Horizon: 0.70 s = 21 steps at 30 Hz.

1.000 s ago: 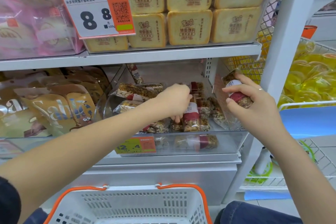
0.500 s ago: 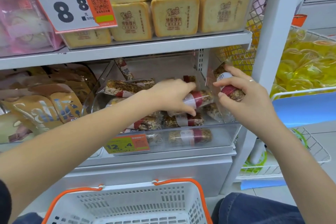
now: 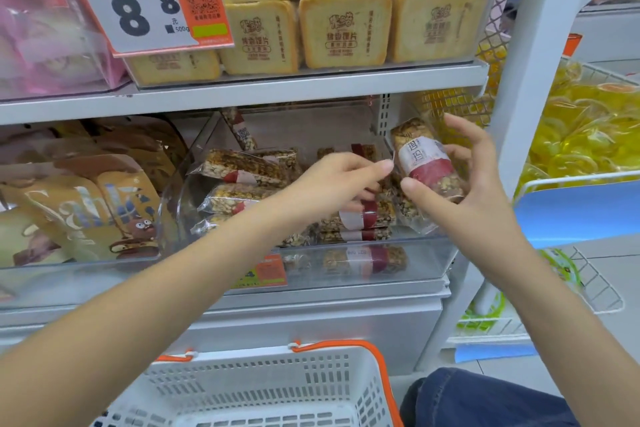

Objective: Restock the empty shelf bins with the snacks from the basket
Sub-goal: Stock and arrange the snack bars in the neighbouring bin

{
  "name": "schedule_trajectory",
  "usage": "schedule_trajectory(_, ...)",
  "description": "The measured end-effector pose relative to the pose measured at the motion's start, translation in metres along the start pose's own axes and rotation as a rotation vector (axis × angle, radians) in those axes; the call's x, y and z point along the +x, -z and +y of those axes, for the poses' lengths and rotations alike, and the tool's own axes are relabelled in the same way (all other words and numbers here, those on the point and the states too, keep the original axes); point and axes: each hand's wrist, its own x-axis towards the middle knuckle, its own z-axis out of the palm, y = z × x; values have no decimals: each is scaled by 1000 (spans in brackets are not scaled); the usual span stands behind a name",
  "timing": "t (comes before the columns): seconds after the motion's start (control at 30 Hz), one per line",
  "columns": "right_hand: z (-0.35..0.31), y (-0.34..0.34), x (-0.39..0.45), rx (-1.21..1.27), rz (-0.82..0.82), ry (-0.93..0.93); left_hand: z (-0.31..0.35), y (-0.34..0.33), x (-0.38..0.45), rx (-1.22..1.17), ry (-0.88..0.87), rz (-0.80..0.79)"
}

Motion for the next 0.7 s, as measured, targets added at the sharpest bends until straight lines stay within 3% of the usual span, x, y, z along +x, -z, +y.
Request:
schedule_trajectory(0.1,-7,-20,-1,227,-94,-106,2,-17,-11,-289,30,-32)
schedule_trajectory(0.33,11,-14,10,-243,-138,-98,-2,-21,-17,-534,127,248)
schedule_trajectory(0.47,13,0,18,-553,-199,-137,-15,-8,-53,-13,-88,338)
schedule_trajectory(0.57,11,3,24,-556,-491,-172,-33,-5,-108,277,-320,382)
schedule_trajectory(0.7,18,-11,37,-704,-681,-152,-71,20,-140,725,-369,453)
